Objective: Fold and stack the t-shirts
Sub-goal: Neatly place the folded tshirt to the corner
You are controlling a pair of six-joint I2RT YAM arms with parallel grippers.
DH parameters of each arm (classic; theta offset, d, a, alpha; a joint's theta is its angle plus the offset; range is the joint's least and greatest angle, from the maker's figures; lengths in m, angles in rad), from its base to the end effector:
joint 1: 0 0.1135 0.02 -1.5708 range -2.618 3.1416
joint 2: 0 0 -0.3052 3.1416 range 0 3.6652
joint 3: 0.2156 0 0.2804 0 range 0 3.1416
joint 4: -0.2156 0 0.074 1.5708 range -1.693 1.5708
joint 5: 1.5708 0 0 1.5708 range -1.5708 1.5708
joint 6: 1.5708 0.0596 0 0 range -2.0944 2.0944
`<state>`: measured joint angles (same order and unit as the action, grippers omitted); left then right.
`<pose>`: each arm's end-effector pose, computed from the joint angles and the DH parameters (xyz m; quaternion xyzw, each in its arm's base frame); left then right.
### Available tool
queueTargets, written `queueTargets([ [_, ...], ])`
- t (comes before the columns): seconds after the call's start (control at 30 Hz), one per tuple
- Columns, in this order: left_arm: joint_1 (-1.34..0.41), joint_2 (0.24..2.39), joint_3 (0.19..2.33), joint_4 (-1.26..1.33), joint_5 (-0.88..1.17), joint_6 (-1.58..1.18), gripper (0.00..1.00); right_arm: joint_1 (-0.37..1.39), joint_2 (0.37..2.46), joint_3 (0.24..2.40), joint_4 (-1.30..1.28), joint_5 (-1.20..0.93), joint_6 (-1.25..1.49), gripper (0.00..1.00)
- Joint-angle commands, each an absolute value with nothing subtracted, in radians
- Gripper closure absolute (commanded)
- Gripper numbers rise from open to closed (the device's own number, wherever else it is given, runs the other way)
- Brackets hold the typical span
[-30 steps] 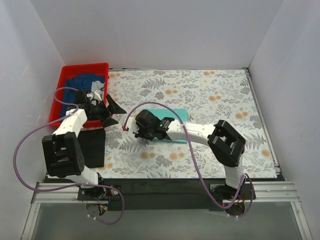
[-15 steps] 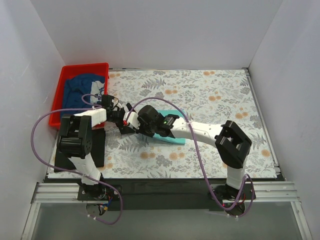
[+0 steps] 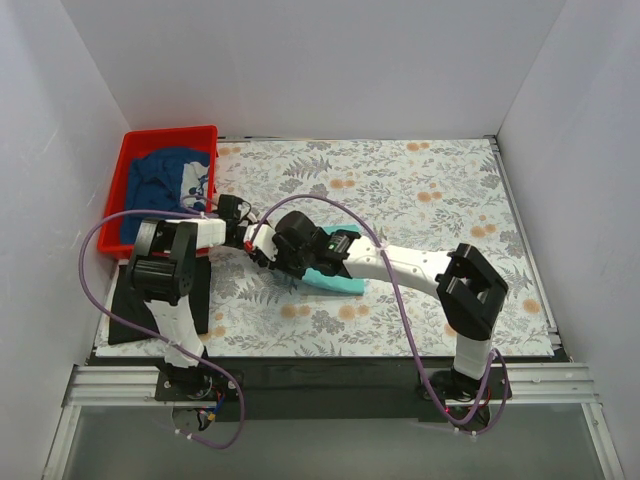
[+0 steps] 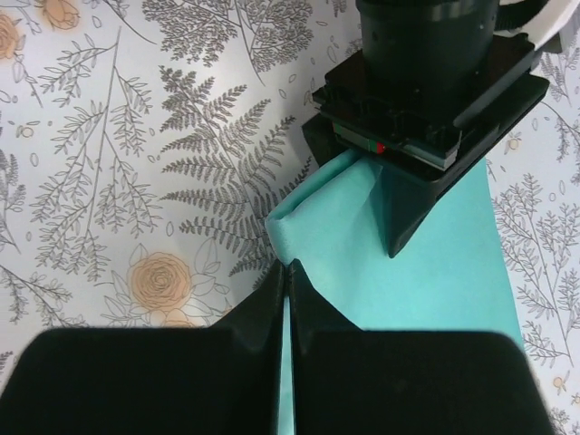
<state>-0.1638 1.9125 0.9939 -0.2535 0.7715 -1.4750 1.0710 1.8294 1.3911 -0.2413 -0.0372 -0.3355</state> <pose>0.3696 -0.1032 0.1122 0.4946 -0.7653 0.3858 0.1442 0.2259 0.4183 0.2627 -0.5896 0.6830 0.1706 0.3961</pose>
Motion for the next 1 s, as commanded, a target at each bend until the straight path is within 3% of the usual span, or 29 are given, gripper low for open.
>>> queueTargets([
  [0.0, -0.186, 1.916, 1.017, -0.271, 0.764, -1.451, 0.64, 1.086, 1.781, 1.391, -0.241, -0.089, -0.298, 0.99],
  [0.03, -0.187, 1.910, 1.038, -0.300, 0.765, -1.433, 0.69, 1.089, 1.781, 1.394, -0.250, -0.103, -0.293, 0.99],
  [0.07, -0.189, 1.893, 1.054, -0.340, 0.747, -1.346, 0.80, 1.092, 1.779, 1.399, -0.261, -0.116, -0.287, 0.97],
  [0.13, -0.196, 1.878, 1.112, -0.535, 0.683, -1.223, 0.97, 1.092, 1.766, 1.404, -0.285, -0.147, -0.264, 0.82],
  [0.23, -0.196, 1.838, 1.132, -0.731, 0.520, -1.066, 1.00, 1.089, 1.738, 1.382, -0.291, -0.150, -0.252, 0.59],
  [0.27, -0.196, 1.819, 1.129, -0.758, 0.490, -1.043, 1.00, 1.086, 1.732, 1.376, -0.291, -0.149, -0.247, 0.44],
  [0.37, -0.196, 1.744, 1.106, -0.804, 0.399, -1.003, 1.00, 1.068, 1.720, 1.370, -0.304, -0.140, -0.235, 0.18],
  [0.47, -0.196, 1.686, 1.109, -0.824, 0.347, -0.979, 1.00, 1.037, 1.704, 1.374, -0.319, -0.117, -0.238, 0.02],
  [0.97, -0.210, 1.500, 1.152, -0.980, 0.100, -0.765, 1.00, 0.910, 1.625, 1.324, -0.376, -0.029, -0.288, 0.02],
])
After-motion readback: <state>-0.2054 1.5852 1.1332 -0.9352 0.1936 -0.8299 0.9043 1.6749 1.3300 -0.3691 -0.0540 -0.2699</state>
